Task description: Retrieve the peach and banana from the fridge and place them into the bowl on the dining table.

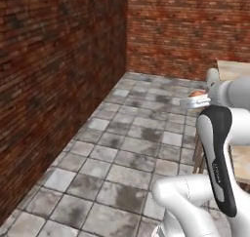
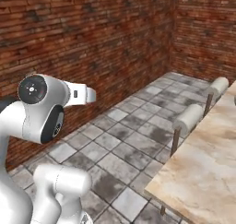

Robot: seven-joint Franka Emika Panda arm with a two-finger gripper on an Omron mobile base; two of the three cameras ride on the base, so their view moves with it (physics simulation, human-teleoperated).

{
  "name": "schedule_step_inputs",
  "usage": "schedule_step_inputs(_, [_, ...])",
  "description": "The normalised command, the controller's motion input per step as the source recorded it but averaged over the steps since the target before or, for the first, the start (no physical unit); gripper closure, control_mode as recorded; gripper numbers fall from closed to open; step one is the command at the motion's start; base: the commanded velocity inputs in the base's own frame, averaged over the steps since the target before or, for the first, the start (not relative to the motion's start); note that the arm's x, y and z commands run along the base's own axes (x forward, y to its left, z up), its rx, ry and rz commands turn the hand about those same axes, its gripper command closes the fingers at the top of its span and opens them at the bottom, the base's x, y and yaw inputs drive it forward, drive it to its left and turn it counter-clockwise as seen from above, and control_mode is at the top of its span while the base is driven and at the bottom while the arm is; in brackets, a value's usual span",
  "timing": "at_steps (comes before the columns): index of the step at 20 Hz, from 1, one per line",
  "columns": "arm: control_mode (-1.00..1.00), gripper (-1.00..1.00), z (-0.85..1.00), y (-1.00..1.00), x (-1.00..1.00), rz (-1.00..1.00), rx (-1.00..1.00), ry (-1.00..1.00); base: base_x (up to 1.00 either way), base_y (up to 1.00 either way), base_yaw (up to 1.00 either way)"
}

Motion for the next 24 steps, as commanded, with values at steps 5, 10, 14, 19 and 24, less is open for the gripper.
schedule_step_inputs(5, [1.0, 1.0, 0.0, 0.0, 0.0, 0.0, 0.0, 0.0, 0.67, 0.42, -0.6])
schedule_step_inputs(10, [1.0, 1.0, 0.0, 0.0, 0.0, 0.0, 0.0, 0.0, 0.9, 0.62, -0.57])
schedule_step_inputs(14, [1.0, 1.0, 0.0, 0.0, 0.0, 0.0, 0.0, 0.0, 1.0, 0.7, -0.55])
schedule_step_inputs(19, [1.0, 1.0, 0.0, 0.0, 0.0, 0.0, 0.0, 0.0, 0.99, 0.59, -0.56])
schedule_step_inputs(24, [1.0, 1.0, 0.0, 0.0, 0.0, 0.0, 0.0, 0.0, 0.87, 0.47, -0.56])
